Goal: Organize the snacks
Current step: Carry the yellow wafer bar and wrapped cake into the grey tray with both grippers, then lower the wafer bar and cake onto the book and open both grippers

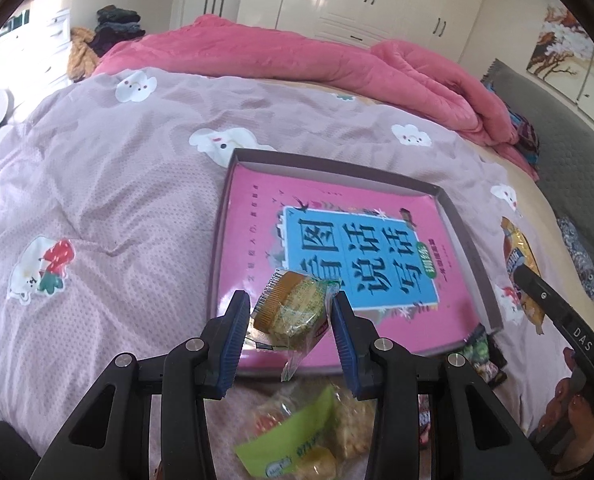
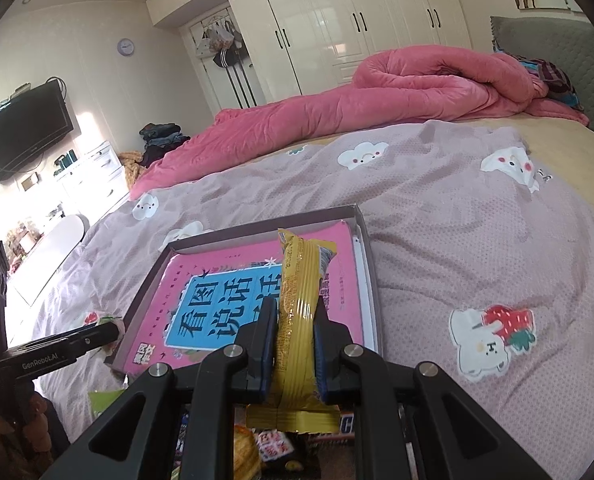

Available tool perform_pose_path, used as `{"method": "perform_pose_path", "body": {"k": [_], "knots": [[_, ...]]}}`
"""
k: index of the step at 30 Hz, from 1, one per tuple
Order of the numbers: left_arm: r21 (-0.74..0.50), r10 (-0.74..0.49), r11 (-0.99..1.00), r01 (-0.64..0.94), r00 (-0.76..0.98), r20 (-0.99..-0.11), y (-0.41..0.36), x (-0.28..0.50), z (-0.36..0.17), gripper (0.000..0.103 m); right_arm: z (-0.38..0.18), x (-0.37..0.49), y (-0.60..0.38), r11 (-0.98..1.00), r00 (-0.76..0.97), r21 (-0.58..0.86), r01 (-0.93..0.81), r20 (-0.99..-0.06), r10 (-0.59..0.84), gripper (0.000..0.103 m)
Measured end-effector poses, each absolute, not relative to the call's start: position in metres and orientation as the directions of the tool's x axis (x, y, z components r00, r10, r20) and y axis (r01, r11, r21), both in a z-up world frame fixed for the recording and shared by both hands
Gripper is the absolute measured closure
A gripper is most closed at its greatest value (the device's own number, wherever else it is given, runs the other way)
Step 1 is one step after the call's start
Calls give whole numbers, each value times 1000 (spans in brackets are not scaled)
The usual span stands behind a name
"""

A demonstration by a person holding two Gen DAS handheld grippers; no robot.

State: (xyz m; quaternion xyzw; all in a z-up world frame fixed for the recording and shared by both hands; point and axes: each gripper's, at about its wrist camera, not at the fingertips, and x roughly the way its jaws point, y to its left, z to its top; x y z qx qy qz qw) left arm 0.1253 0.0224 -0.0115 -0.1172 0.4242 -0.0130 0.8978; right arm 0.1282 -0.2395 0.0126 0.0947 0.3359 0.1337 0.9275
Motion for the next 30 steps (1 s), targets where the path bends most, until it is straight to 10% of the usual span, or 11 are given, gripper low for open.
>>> {"method": "perform_pose_path", "body": {"k": [30], "knots": [[-210, -142, 976, -50, 581, -801, 22, 169, -49, 60, -37, 176, -238, 962, 632, 242, -129, -727, 267, 86]]}}
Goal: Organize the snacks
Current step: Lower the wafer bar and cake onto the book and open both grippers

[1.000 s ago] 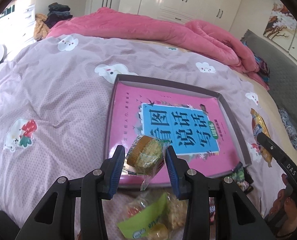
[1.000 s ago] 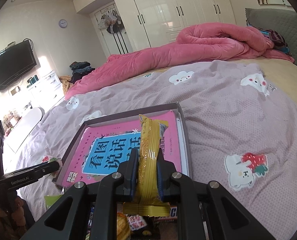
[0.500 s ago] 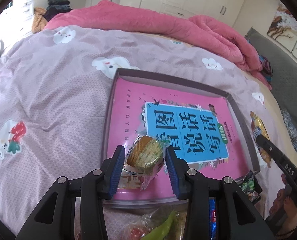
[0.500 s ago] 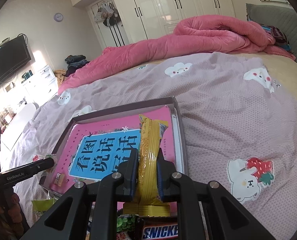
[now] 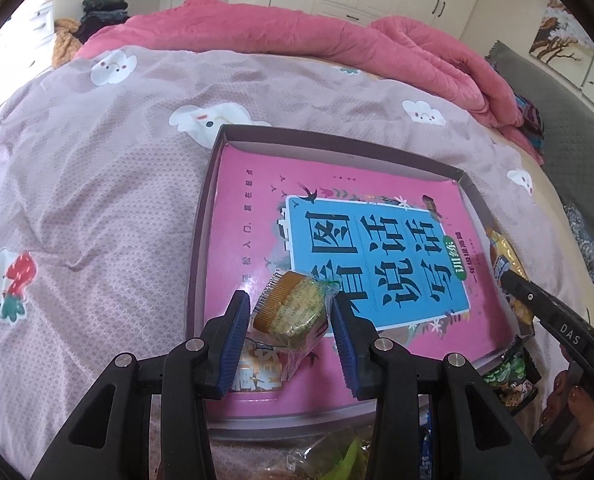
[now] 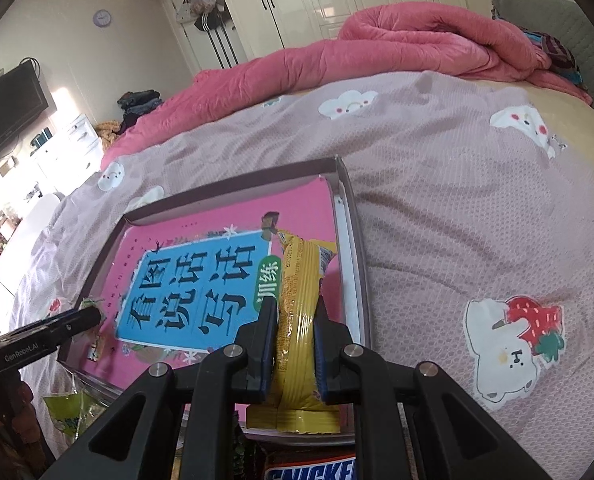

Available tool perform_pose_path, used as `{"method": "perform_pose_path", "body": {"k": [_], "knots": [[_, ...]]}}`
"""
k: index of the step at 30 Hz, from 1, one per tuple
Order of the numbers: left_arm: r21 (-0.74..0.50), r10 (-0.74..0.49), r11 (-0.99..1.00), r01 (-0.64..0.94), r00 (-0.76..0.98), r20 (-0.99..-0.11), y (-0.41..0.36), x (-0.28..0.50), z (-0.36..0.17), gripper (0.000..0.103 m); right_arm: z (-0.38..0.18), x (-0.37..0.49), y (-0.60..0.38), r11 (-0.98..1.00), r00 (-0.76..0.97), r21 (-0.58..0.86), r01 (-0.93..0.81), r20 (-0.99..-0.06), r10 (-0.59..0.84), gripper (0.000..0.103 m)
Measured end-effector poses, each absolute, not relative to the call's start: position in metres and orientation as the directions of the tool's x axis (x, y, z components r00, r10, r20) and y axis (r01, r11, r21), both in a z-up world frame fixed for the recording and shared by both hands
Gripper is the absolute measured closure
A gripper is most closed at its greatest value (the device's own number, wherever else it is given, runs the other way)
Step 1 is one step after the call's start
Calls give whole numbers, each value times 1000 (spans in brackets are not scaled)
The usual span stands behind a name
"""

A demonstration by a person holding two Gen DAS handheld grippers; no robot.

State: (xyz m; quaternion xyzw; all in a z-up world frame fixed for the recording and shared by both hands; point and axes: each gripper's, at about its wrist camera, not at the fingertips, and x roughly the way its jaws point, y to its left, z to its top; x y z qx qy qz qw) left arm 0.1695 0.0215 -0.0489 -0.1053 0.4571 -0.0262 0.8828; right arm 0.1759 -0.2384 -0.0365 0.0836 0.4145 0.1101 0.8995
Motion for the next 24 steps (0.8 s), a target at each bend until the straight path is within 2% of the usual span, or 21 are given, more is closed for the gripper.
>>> {"method": "perform_pose_path", "body": {"k": [24], "knots": [[-180, -130, 983, -30, 576, -807, 16, 171, -55, 59, -45, 181, -241, 958, 606, 264, -111, -746, 276, 85]]}}
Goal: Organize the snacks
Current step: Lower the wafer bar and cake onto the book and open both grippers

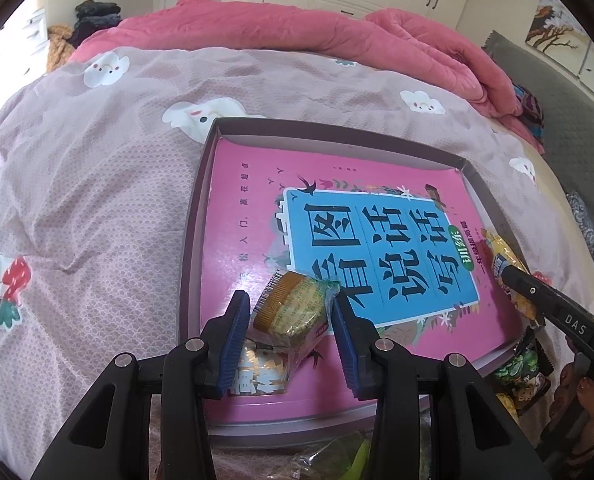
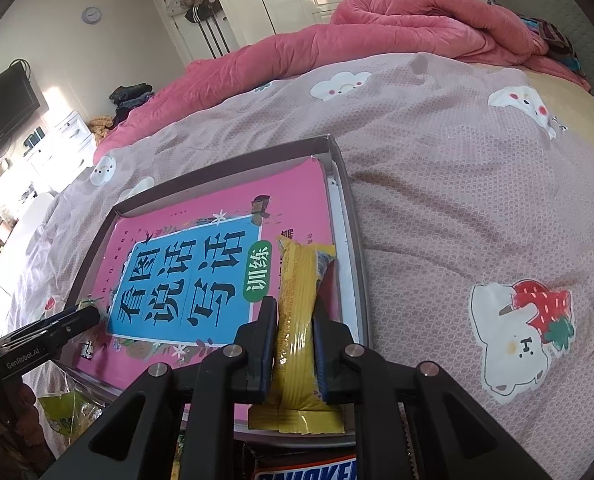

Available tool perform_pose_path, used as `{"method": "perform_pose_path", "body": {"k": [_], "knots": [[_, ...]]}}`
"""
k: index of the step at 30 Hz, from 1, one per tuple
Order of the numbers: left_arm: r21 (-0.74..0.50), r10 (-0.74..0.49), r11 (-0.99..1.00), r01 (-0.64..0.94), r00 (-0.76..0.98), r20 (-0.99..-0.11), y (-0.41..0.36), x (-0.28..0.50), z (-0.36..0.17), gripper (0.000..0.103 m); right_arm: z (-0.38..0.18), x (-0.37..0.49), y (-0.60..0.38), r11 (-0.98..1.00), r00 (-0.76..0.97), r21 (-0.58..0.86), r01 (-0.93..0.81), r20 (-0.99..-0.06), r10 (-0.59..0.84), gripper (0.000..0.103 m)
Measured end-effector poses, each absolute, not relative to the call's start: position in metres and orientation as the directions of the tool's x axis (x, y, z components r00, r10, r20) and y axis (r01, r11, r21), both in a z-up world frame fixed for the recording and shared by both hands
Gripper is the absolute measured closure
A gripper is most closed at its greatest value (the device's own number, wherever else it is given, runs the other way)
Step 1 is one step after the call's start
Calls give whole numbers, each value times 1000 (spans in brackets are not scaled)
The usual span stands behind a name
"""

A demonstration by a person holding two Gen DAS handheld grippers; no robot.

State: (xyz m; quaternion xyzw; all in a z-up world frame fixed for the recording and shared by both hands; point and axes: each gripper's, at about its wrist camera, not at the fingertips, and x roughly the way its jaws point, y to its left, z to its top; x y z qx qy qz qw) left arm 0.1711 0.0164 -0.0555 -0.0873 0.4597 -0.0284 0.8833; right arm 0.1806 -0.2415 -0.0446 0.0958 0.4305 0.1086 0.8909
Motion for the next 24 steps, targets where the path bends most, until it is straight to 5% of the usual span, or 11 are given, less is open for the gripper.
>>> {"method": "perform_pose_path", "body": {"k": [24], "knots": [[-182, -125, 983, -39, 585, -802, 20, 168, -49, 54, -22, 172, -244, 954, 681, 271, -129, -675, 284, 67]]}}
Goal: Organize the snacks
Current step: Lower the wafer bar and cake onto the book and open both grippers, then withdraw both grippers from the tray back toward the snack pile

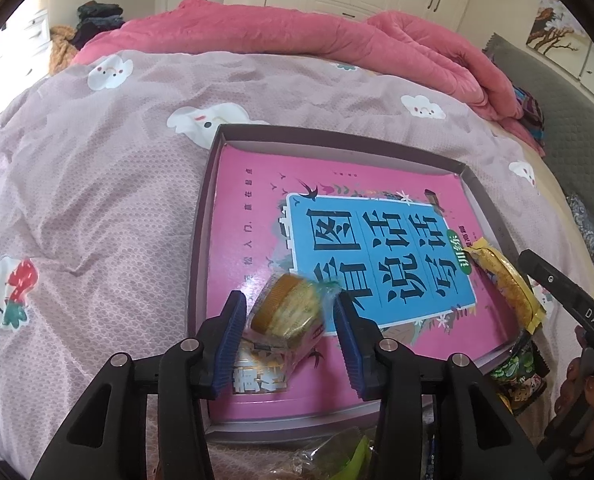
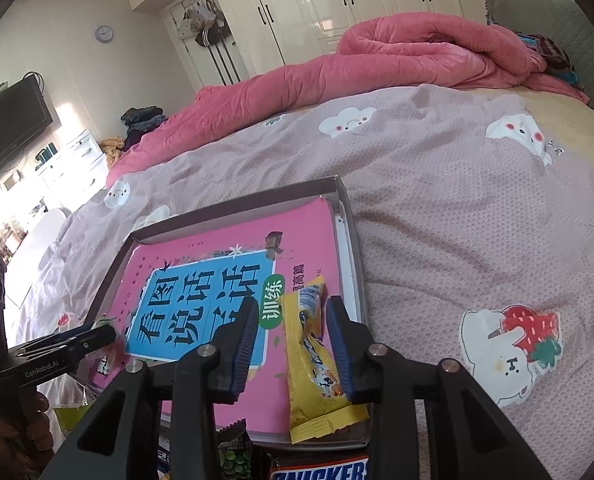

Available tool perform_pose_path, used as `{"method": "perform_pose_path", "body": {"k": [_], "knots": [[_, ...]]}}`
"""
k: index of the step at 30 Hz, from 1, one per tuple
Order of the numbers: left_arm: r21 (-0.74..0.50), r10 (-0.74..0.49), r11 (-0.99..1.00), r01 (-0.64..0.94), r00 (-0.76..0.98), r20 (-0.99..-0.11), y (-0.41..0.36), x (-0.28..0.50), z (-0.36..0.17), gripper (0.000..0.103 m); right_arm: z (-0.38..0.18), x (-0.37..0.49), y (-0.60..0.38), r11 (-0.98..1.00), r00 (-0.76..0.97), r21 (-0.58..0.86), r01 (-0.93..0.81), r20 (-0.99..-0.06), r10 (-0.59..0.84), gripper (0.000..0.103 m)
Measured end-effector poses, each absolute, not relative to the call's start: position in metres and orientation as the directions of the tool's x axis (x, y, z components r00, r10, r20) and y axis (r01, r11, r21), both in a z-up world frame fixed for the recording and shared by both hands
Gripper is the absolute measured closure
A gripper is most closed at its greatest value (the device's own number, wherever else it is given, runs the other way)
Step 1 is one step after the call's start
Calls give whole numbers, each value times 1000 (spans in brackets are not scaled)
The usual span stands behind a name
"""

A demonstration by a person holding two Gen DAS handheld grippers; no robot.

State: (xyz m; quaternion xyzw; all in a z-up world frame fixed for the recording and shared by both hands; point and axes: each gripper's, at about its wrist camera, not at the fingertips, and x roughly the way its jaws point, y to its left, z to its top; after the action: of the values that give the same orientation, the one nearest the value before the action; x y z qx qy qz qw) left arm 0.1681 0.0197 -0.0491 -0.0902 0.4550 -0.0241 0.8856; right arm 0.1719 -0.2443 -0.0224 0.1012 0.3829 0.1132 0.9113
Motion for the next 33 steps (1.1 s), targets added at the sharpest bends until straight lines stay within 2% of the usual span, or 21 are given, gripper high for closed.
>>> {"method": "perform_pose_path", "body": {"k": [18, 33], "knots": [[-208, -146, 978, -22, 639, -755, 28, 154, -22, 37, -7, 161, -252, 951, 725, 276, -138, -627, 287, 51], [-202, -135, 979, -26, 663, -736, 34, 136, -7, 35, 13, 140, -253, 955, 764, 245, -166, -580, 282, 45]]}}
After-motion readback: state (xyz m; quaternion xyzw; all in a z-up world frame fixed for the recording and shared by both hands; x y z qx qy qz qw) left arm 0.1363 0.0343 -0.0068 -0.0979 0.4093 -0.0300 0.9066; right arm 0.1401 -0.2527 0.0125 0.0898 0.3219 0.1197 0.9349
